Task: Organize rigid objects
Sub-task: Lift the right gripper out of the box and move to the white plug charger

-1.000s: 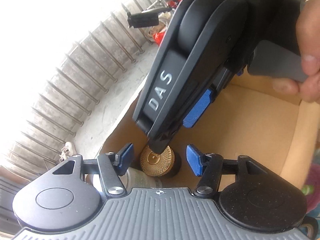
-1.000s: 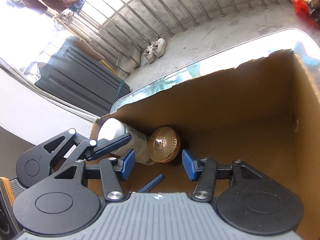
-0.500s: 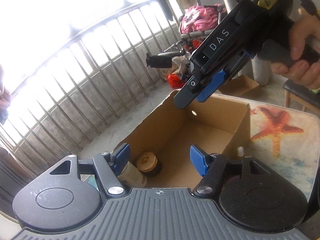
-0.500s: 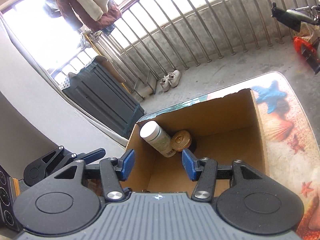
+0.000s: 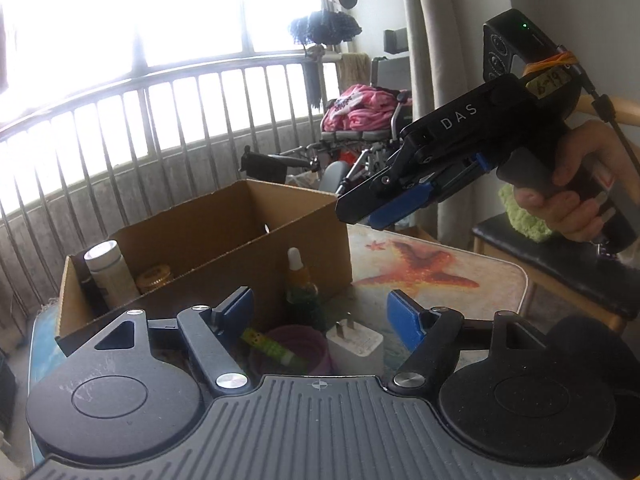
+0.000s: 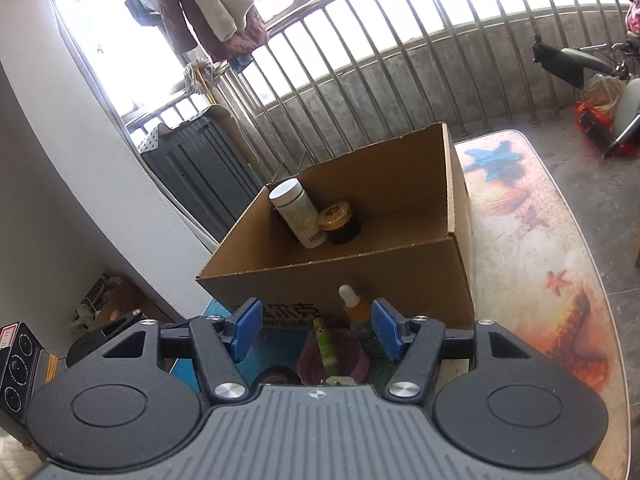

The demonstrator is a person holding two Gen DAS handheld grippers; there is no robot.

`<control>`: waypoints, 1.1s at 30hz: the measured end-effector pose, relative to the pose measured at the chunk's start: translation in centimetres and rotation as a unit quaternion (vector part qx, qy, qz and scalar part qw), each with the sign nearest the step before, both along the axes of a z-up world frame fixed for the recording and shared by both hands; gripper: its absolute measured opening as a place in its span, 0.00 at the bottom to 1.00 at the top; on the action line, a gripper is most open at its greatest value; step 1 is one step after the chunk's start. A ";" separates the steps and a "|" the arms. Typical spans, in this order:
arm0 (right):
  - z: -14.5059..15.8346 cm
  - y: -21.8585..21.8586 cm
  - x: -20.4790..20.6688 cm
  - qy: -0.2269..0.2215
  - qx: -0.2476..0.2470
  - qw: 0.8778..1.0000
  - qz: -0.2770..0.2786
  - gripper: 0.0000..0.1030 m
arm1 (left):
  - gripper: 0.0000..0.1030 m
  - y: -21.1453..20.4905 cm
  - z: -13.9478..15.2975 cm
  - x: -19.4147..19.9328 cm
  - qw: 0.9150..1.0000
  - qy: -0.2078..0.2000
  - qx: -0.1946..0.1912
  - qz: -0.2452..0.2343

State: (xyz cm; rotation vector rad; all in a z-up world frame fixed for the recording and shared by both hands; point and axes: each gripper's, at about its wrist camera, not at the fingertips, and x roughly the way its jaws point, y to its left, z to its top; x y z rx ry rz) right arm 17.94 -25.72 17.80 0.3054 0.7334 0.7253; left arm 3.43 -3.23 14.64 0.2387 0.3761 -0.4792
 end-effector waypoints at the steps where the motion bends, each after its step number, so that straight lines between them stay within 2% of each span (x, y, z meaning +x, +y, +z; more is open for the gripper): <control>1: -0.6 -0.1 -0.3 0.001 -0.002 1.000 0.000 0.64 | 0.71 -0.4 -0.7 0.3 1.000 0.006 -0.005 -0.005; 4: -3.4 -0.7 -0.9 0.017 -0.002 1.000 -0.003 0.65 | 0.71 -1.8 -2.8 0.4 1.000 0.013 -0.004 -0.009; 6: -4.6 -1.0 -0.9 0.038 0.015 0.999 -0.002 0.65 | 0.71 -2.4 -4.0 0.8 1.000 0.020 0.004 -0.010; 8: -5.4 -1.4 -0.8 0.052 0.037 0.998 -0.008 0.66 | 0.71 -2.4 -4.8 1.5 0.999 0.041 -0.008 -0.008; 10: -6.1 -1.8 -0.7 0.061 0.049 0.997 -0.016 0.66 | 0.71 -2.3 -5.6 1.8 0.999 0.045 -0.013 -0.008; 14: -7.1 -1.8 -1.0 0.070 0.042 0.996 -0.021 0.66 | 0.68 -2.2 -6.6 2.5 0.998 0.053 -0.018 -0.001; 17: -7.8 -1.4 -1.0 0.077 0.036 0.996 -0.019 0.66 | 0.66 -2.9 -7.3 2.5 0.999 0.053 -0.007 0.004; 19: -8.1 -1.1 -1.1 0.078 0.035 0.996 -0.018 0.66 | 0.60 -3.3 -7.5 2.3 0.999 0.048 0.000 0.008; 21: -8.4 -0.8 -1.3 0.082 0.037 0.996 -0.015 0.66 | 0.48 -3.5 -7.7 2.0 0.999 0.040 0.000 0.016; 23: -8.7 -0.5 -1.4 0.087 0.037 0.996 -0.009 0.66 | 0.41 -3.4 -7.6 1.8 0.999 0.042 -0.007 0.023; 33: -8.9 -0.8 -2.5 0.094 0.039 0.995 -0.006 0.66 | 0.33 -3.0 -7.6 0.7 0.998 0.058 -0.021 0.014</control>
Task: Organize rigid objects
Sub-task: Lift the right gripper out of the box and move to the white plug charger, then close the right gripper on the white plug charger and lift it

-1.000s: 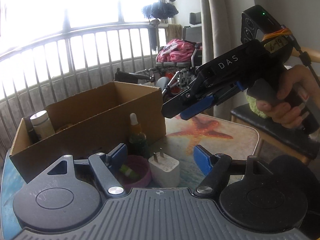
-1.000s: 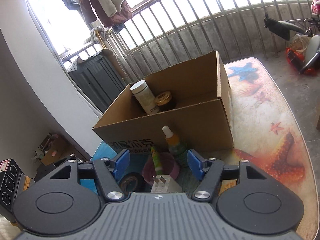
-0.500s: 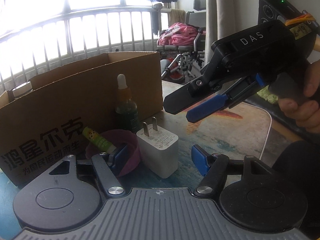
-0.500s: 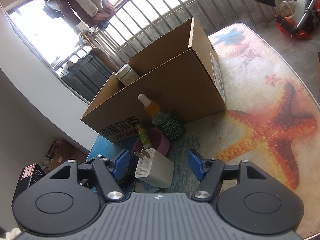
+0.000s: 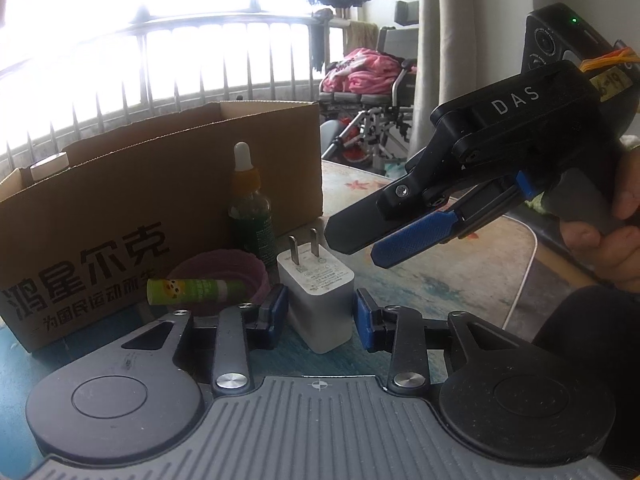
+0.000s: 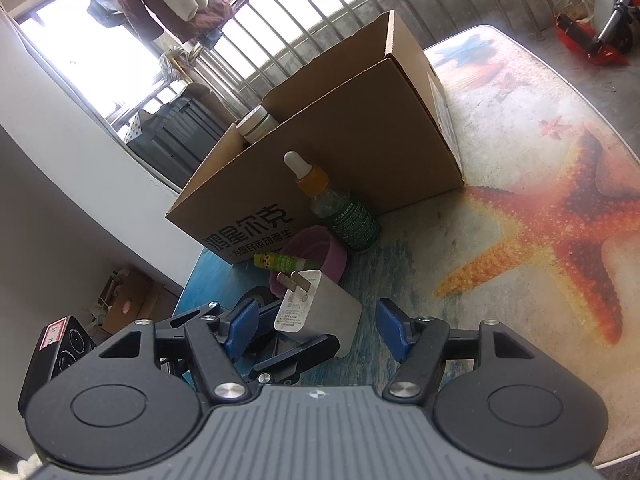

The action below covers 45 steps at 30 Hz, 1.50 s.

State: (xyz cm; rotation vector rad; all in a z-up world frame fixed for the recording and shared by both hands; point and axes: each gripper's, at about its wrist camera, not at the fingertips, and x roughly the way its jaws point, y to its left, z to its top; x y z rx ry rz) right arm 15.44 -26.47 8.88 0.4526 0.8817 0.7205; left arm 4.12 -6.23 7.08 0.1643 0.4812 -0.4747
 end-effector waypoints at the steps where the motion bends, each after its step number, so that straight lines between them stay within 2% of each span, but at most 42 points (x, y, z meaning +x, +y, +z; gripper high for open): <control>1: 0.1 -0.3 -0.2 -0.001 0.005 1.000 -0.004 0.67 | 0.33 0.1 0.0 -0.2 1.000 0.001 0.000 -0.002; 3: 0.2 -0.8 -0.4 -0.001 0.011 1.000 -0.009 0.71 | 0.33 0.0 0.0 -0.7 1.000 -0.002 0.005 -0.007; 8: 0.1 -0.4 -0.6 0.005 -0.003 1.000 0.008 0.71 | 0.32 0.1 0.0 -1.5 1.000 -0.003 0.007 -0.015; 11: -0.2 0.6 -0.7 0.007 -0.016 1.000 0.019 0.78 | 0.32 -0.1 0.0 -1.6 1.000 -0.005 0.011 -0.016; 16: -0.4 1.8 -0.6 0.004 -0.024 0.999 0.024 0.79 | 0.32 -0.4 -0.1 -1.7 1.000 -0.009 0.017 -0.020; 17: -0.4 2.1 -0.6 0.003 -0.029 0.999 0.026 0.76 | 0.31 -0.5 -0.1 -1.7 1.000 -0.009 0.017 -0.022; 20: -0.6 2.8 -0.6 -0.007 -0.050 0.998 0.048 0.48 | 0.31 -0.4 -0.1 -1.6 1.000 -0.006 0.013 -0.020; 30: -0.4 3.1 -2.0 -0.026 -0.060 0.997 0.044 0.44 | 0.30 -0.8 0.2 -1.9 1.000 -0.015 0.017 -0.017; 34: 0.2 2.5 -2.2 -0.027 -0.045 0.998 0.039 0.44 | 0.30 -0.9 0.9 -2.1 0.999 -0.024 0.015 -0.018; 40: 2.4 2.5 -2.8 -0.052 -0.044 0.997 0.038 0.44 | 0.30 -0.7 3.2 -2.7 0.998 -0.052 0.012 -0.017; 45: 6.2 3.1 -2.2 -0.077 -0.040 0.995 0.047 0.44 | 0.30 -0.2 6.8 -2.0 0.997 -0.080 0.017 -0.010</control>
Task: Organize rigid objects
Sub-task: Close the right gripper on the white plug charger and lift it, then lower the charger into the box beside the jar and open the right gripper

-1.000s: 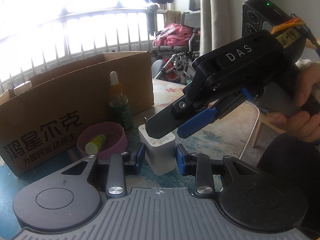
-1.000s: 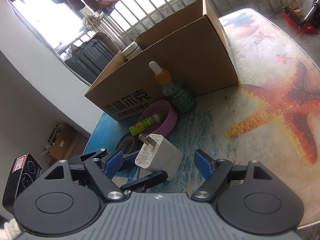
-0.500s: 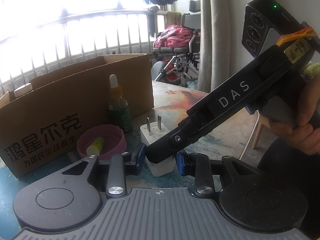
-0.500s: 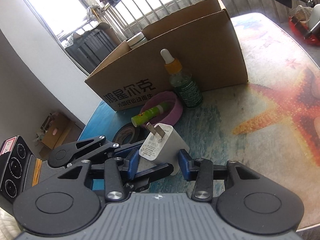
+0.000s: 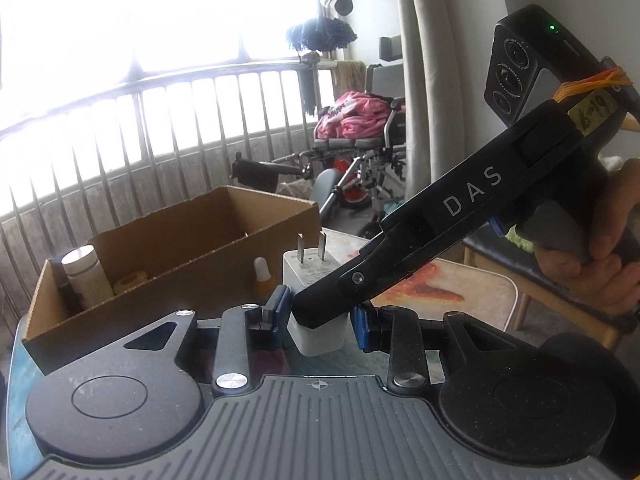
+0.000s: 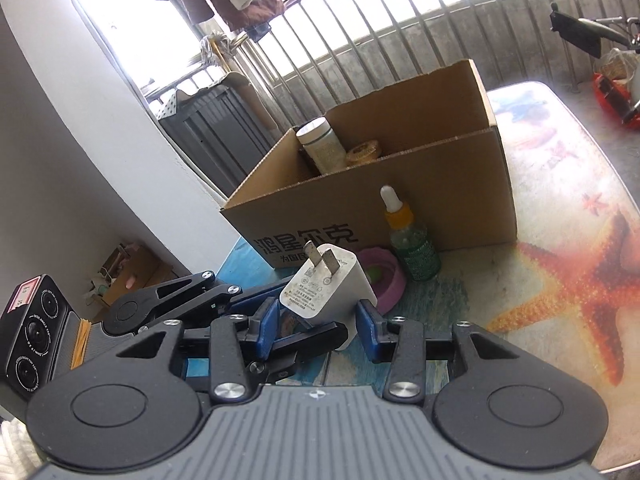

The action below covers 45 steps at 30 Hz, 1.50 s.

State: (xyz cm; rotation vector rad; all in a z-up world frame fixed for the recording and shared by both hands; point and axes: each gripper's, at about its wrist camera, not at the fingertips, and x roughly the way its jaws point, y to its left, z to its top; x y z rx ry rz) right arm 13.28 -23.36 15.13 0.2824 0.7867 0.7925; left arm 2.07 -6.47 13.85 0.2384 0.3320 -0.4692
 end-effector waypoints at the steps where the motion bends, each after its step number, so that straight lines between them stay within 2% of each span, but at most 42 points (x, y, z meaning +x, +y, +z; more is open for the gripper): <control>1: 1.1 0.5 0.3 -0.010 -0.002 1.000 0.003 0.44 | 0.30 0.2 0.8 0.3 1.000 -0.008 0.003 0.004; 7: 7.2 4.1 5.5 -0.048 -0.021 0.998 0.031 0.44 | 0.30 1.3 5.3 5.8 0.999 -0.028 0.011 0.031; 12: 8.9 6.5 11.8 -0.034 -0.014 0.999 0.032 0.44 | 0.30 3.1 6.7 12.6 0.999 0.003 0.015 0.039; 17: 7.6 8.2 18.0 -0.003 -0.014 1.000 0.024 0.44 | 0.30 4.6 5.6 18.9 0.997 0.053 0.020 0.043; 21: 5.9 9.4 21.7 0.012 -0.041 0.999 0.021 0.44 | 0.30 5.9 4.1 22.5 0.994 0.099 0.026 0.039; 24: 4.4 10.4 23.8 0.029 -0.069 0.997 0.023 0.44 | 0.30 6.5 3.1 25.0 0.988 0.142 0.045 0.037; 30: 1.1 12.2 27.6 0.090 -0.097 0.991 0.035 0.42 | 0.30 6.7 0.9 27.4 0.974 0.196 0.105 0.038; 33: 0.0 13.2 29.0 0.107 -0.120 0.986 0.041 0.41 | 0.30 6.8 0.0 28.6 0.968 0.219 0.115 0.040; 37: -1.4 13.6 30.2 0.132 -0.128 0.982 0.035 0.39 | 0.30 6.4 -1.0 29.3 0.962 0.225 0.145 0.046; 41: -2.5 14.3 30.8 0.132 -0.148 0.980 0.031 0.39 | 0.31 5.6 -1.4 29.8 0.957 0.223 0.179 0.046; 45: -3.2 13.9 31.6 0.141 -0.143 0.979 0.022 0.39 | 0.31 5.1 -0.8 30.1 0.957 0.225 0.179 0.045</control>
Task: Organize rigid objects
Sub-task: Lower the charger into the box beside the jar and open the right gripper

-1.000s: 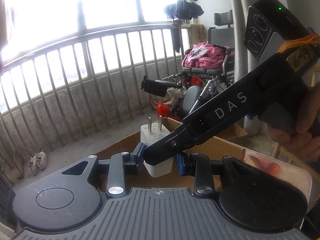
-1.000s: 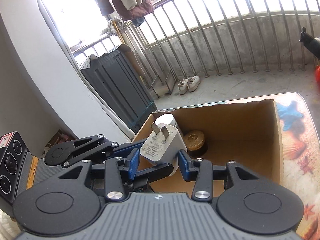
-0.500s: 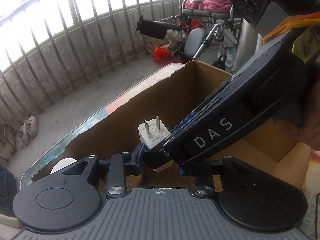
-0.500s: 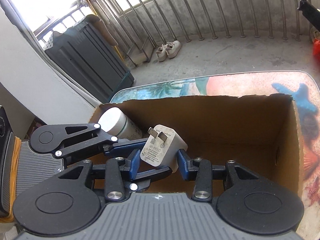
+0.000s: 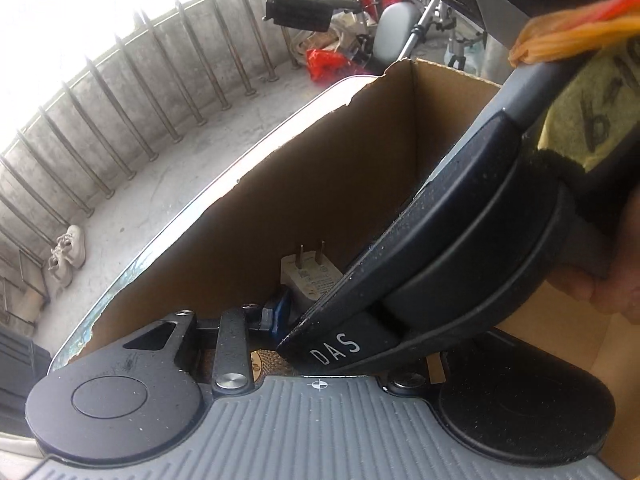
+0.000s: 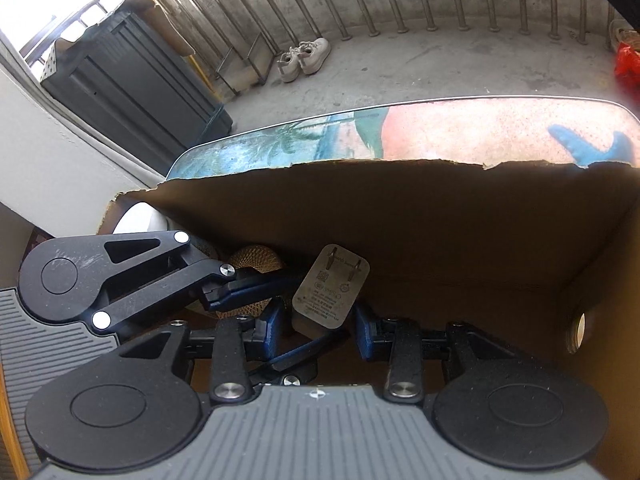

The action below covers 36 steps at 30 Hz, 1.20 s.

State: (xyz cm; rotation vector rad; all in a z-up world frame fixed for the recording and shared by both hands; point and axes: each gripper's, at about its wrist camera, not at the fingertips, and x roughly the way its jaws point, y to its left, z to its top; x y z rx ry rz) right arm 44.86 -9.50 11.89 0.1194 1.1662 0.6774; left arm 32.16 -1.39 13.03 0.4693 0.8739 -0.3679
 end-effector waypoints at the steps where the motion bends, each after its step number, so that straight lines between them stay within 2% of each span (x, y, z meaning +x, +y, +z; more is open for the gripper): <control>1: -0.1 -0.2 0.1 0.002 0.005 1.000 -0.001 0.39 | 0.31 -0.2 0.0 -0.2 1.000 -0.001 0.009 -0.005; 5: -0.4 -0.5 0.0 0.004 0.003 1.000 0.000 0.39 | 0.32 -0.6 0.2 -1.1 0.999 -0.004 0.038 -0.022; 14: 0.1 0.3 -0.5 -0.028 -0.015 0.999 0.015 0.38 | 0.34 0.3 1.8 -2.5 0.998 -0.015 0.047 -0.030; 19: 0.8 -0.2 -0.5 -0.025 0.015 0.999 0.017 0.38 | 0.34 1.1 3.0 -3.2 0.999 -0.019 0.042 -0.025; 24: 1.5 0.2 -1.1 -0.046 0.011 0.999 0.027 0.39 | 0.34 2.6 4.5 -4.3 0.998 -0.021 0.054 -0.018; 26: 1.3 0.1 -0.9 -0.045 0.018 0.999 0.022 0.39 | 0.35 1.7 4.3 -3.2 0.998 -0.021 0.057 -0.016; 30: 1.1 -0.4 -0.4 -0.031 0.036 0.999 0.011 0.39 | 0.35 1.6 4.3 -3.6 0.998 -0.021 0.059 -0.018; 36: 0.4 -0.2 -0.3 -0.031 0.034 0.999 0.007 0.40 | 0.35 0.9 3.3 -3.0 0.997 -0.021 0.064 -0.023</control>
